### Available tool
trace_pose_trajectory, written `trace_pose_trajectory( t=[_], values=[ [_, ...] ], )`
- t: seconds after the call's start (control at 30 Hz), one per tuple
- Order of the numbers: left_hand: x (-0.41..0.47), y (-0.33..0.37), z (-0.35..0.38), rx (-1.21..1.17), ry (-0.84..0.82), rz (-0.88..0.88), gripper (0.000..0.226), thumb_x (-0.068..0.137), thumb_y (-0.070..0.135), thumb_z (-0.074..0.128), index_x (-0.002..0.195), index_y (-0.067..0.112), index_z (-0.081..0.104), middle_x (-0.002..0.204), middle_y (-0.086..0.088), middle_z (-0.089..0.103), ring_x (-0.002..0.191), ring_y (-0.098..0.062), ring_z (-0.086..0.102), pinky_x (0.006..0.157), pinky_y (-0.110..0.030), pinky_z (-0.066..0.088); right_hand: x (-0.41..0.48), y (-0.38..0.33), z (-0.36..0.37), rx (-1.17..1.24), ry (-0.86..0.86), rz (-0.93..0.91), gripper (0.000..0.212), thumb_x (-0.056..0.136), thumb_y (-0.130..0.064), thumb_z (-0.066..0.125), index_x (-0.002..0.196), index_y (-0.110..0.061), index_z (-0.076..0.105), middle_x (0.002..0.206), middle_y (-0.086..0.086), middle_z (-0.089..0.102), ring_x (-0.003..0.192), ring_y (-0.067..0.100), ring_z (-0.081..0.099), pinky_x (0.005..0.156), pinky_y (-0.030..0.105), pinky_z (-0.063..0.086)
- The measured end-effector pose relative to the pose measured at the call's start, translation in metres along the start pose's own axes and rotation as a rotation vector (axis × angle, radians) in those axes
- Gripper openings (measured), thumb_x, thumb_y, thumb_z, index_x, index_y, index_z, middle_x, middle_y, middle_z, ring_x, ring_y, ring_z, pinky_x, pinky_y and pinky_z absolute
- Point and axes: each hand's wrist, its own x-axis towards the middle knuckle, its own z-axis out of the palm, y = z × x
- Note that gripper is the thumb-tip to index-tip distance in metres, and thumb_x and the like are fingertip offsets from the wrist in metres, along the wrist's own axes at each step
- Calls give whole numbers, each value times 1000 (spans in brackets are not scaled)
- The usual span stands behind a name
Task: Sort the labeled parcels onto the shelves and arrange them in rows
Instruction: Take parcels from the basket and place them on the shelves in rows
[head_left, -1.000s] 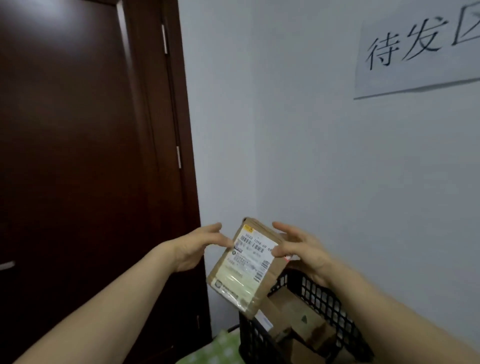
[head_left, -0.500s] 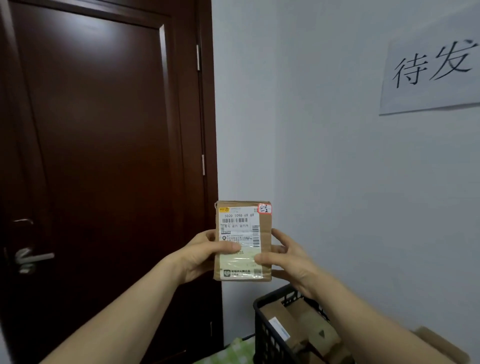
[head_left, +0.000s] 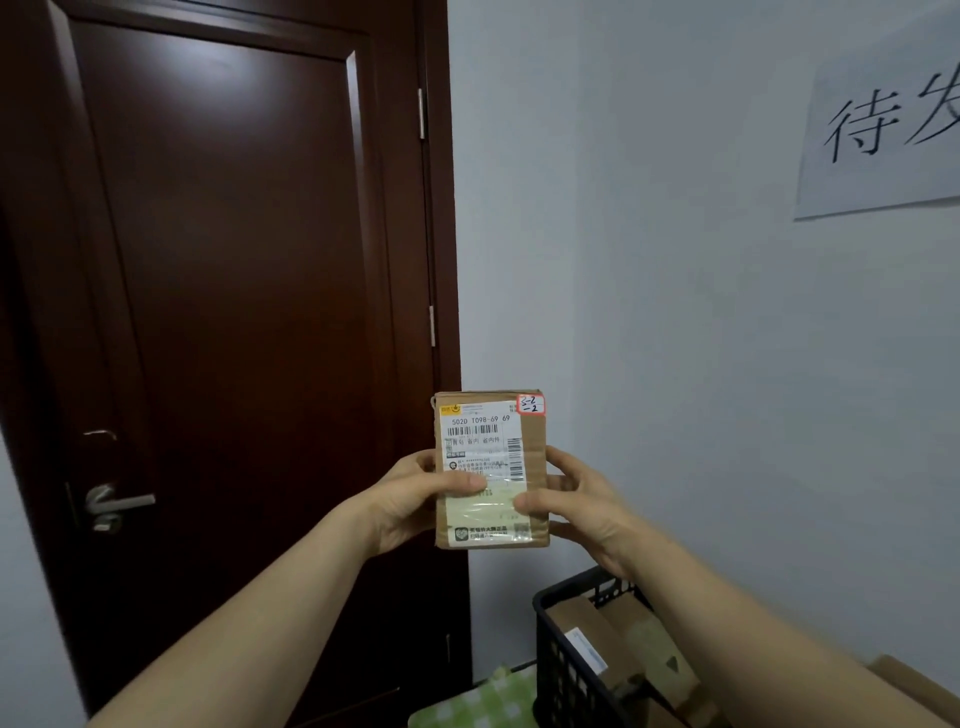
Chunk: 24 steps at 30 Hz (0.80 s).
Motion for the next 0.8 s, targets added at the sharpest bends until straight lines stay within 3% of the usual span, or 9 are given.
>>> trace_pose_trajectory(
  t=[0.3,0.67,0.8],
  values=[
    [-12,4,-26,37,43,2,62,62,6,80,120,6,58,111,-12,71,103,-29,68,87,-42,55,17,3,21,40,-62,-35,89,70,3,76,146,-15,32,106,7,72,103,24,67,102,46,46],
    [-44,13,-89,88,163,2,64,59,11,79,120,6,58,111,-9,71,103,-26,68,87,-38,53,48,4,86,69,-187,-32,94,67,4,78,146,-14,32,116,11,67,107,25,65,100,45,48],
    [-63,16,-115,80,214,7,54,63,5,81,114,7,61,108,-9,72,101,-25,68,84,-36,54,57,4,119,71,-245,-31,99,60,-1,82,145,-14,34,115,11,67,107,24,65,99,44,49]
  ],
)
